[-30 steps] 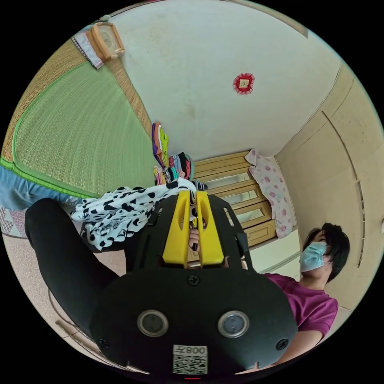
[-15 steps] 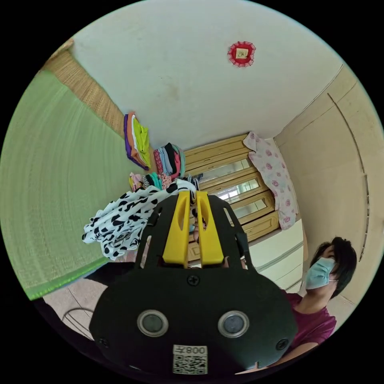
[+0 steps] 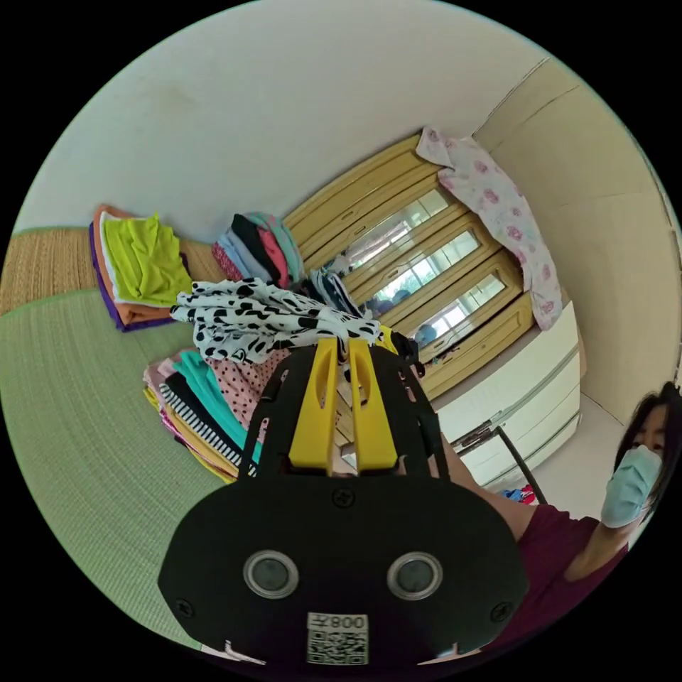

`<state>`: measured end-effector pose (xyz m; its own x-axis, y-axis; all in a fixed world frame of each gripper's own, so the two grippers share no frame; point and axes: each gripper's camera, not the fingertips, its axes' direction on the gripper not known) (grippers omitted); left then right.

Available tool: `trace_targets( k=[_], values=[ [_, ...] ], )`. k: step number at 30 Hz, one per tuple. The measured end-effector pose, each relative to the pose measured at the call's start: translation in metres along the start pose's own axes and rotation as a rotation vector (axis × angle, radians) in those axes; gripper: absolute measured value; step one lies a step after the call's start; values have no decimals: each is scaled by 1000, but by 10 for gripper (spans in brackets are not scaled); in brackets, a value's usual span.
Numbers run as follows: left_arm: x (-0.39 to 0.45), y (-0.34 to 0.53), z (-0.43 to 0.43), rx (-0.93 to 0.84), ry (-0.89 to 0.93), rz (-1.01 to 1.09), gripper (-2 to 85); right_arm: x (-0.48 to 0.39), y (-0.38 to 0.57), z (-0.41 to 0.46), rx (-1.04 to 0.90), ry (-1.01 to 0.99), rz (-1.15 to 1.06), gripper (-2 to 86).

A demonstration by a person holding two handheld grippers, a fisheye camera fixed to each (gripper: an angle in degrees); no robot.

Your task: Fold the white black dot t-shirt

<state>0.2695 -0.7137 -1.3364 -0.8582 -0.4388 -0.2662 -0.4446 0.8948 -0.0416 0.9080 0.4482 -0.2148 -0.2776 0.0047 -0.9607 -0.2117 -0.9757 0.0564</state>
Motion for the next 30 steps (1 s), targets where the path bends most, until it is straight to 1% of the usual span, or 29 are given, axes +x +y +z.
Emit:
trace_targets(
  k=[1, 3, 4, 7, 13, 15, 21, 26, 30],
  values=[
    [-7, 3, 20, -31, -5, -18, 29, 32, 15, -22, 16, 10, 67, 18],
    [-36, 23, 91, -156, 0, -82, 28, 77, 39, -49, 33, 40, 172, 18],
    [-41, 28, 104, -175, 6, -95, 28, 100, 54, -63, 40, 45, 216, 18],
    [-52, 44, 153, -229, 32, -98, 28, 135, 77, -89, 74, -12, 242, 18],
    [-47, 55, 219, -299, -1, -29, 28, 156, 84, -115, 67, -9, 214, 18],
    [-50, 65, 247, -348, -48, -9, 28, 167, 86, -121, 66, 9, 243, 18],
    [-73, 87, 301, -384, -85, -58, 28, 191, 95, -132, 89, 26, 305, 18],
    [-86, 97, 327, -398, -104, -68, 29, 186, 101, -134, 102, 74, 300, 17],
    [-96, 106, 344, -395, -106, -80, 30, 162, 105, -132, 155, 180, 256, 11]
  ],
)
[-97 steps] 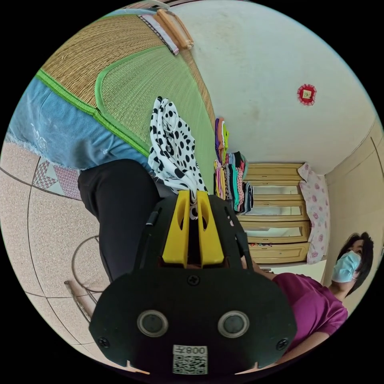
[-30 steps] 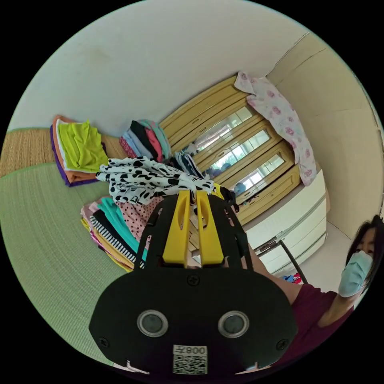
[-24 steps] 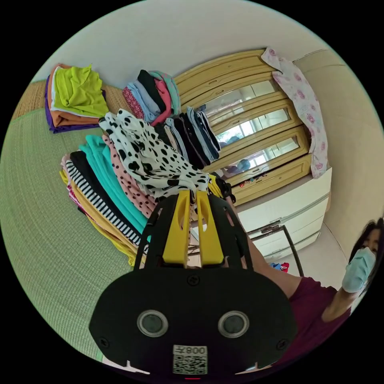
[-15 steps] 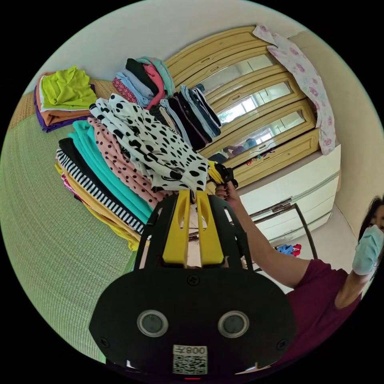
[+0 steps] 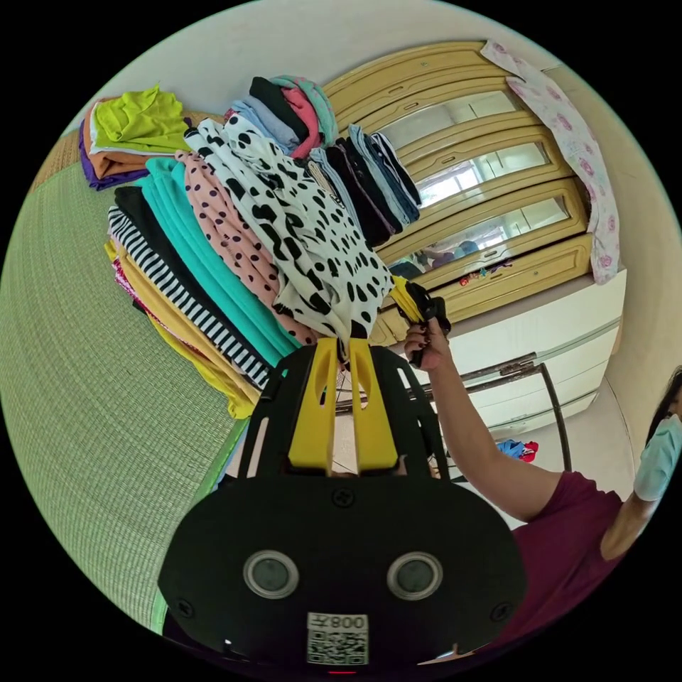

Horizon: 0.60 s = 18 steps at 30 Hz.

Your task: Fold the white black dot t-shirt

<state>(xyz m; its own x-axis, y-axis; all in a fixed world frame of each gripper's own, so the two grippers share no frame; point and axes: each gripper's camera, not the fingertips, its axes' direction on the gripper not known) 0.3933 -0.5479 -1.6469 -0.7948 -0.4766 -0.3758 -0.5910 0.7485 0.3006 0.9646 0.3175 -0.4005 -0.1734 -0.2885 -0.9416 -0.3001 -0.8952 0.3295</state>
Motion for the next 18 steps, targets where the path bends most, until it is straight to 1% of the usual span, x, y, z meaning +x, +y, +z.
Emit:
trace_targets(
  k=[6, 9, 11, 13, 16, 18],
  values=[
    [-11, 8, 21, 10, 9, -7, 32, -28, 17, 3, 127, 42, -26, 1],
    [-14, 16, 24, 30, 31, -4, 32, -59, 33, 21, 146, 27, -102, 0],
    [-15, 22, 22, 53, 36, 8, 32, -86, 44, 46, 96, 47, -177, 0],
    [-17, 29, 22, 61, 26, 15, 32, -118, 61, 90, 6, 97, -266, 0],
    [-26, 42, 27, 47, 27, 0, 29, -143, 80, 152, -136, 153, -328, 0],
    [-31, 53, 29, 48, 43, -9, 26, -155, 93, 182, -183, 166, -359, 0]
  ],
)
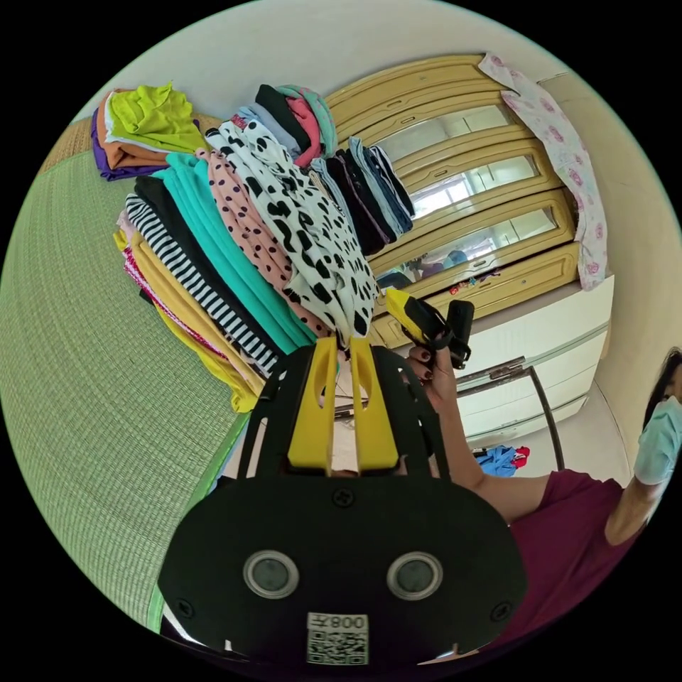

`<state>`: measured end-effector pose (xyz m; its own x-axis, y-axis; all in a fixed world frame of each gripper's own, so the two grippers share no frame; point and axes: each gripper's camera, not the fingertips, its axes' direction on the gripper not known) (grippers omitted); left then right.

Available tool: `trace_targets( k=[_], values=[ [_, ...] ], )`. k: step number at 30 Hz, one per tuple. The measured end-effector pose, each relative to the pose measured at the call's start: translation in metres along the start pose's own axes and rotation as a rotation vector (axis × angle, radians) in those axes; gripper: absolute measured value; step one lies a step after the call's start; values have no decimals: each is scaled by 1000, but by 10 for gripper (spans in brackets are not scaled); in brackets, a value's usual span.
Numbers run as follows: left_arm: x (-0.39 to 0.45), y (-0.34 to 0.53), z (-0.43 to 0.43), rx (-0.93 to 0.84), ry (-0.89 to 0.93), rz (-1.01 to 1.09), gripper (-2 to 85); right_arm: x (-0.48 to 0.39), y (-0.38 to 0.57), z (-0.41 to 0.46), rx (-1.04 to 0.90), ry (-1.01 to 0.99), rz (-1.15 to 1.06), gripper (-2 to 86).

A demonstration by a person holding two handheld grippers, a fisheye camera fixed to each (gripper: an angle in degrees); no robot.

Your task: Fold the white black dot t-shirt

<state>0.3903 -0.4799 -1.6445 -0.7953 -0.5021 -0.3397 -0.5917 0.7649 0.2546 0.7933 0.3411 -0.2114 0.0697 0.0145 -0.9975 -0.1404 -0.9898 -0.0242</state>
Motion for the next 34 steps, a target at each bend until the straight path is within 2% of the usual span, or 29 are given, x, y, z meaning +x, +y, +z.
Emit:
trace_targets(
  k=[6, 10, 13, 15, 20, 21, 27, 34],
  values=[
    [-9, 37, -4, -33, -29, 19, 7, -55, 11, 71, -136, 124, -62, 0],
    [-20, 73, -20, -75, -148, 48, 3, -112, 25, 83, -57, 241, -168, 0],
    [-36, 113, -39, -136, -353, 68, 2, -169, 34, 98, 14, 317, -305, 1],
    [-53, 148, -49, -223, -553, 67, 1, -201, 35, 118, 32, 343, -378, 1],
    [-85, 219, -59, -373, -839, 46, 2, -257, 22, 196, 27, 342, -497, 5],
    [-91, 235, -59, -403, -859, 40, 2, -264, 15, 218, 28, 335, -498, 7],
    [-91, 284, -83, -284, -846, 73, 3, -273, -53, 333, -24, 300, -473, 54],
    [-95, 338, -121, -176, -812, 110, 4, -247, -176, 450, -10, 502, -366, 80]
  ],
)
